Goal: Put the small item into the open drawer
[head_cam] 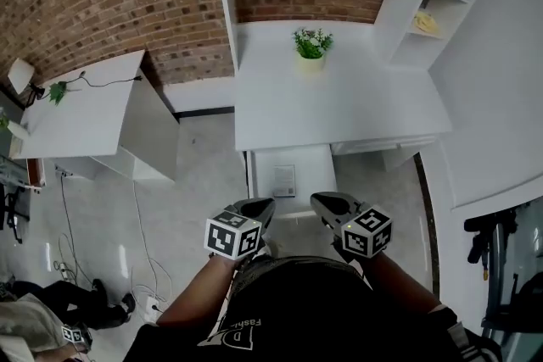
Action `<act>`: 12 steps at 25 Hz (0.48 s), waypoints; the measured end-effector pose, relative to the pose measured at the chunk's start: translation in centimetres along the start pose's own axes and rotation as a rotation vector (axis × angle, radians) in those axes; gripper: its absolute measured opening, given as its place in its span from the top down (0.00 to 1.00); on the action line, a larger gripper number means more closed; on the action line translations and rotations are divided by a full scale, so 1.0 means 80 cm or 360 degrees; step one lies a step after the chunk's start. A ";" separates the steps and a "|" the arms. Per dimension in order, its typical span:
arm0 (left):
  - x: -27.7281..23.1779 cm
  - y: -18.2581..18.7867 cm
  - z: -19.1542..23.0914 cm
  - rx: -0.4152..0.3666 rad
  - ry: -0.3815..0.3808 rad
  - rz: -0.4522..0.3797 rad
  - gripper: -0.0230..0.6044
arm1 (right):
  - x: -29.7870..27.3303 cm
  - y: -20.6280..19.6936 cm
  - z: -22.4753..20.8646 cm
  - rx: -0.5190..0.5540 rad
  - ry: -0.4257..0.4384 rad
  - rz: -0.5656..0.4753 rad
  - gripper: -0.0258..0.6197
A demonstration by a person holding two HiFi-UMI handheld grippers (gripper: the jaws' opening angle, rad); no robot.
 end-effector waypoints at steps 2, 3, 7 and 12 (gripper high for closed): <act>-0.005 -0.007 -0.023 -0.0002 0.0028 -0.0042 0.94 | 0.022 -0.005 -0.002 0.0018 0.0032 0.0000 0.96; -0.009 -0.011 -0.035 -0.0009 0.0041 -0.0058 0.94 | 0.033 -0.010 -0.004 0.0025 0.0046 -0.0004 0.96; -0.026 -0.031 -0.081 -0.0024 0.0080 -0.0090 0.94 | 0.070 -0.034 -0.018 0.0012 0.0091 -0.0014 0.96; -0.032 -0.061 -0.138 0.0031 0.0126 -0.0133 0.94 | 0.120 -0.061 -0.027 0.0011 0.0119 -0.0021 0.96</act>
Point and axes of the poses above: the fingertips, and each gripper's own axes: x backward along the fingers, z to its left, y out of its top, the point moved 6 cm from there along x, backward along the fingers, and after that the axes turned 10 degrees about -y, right-handed, at the moved point
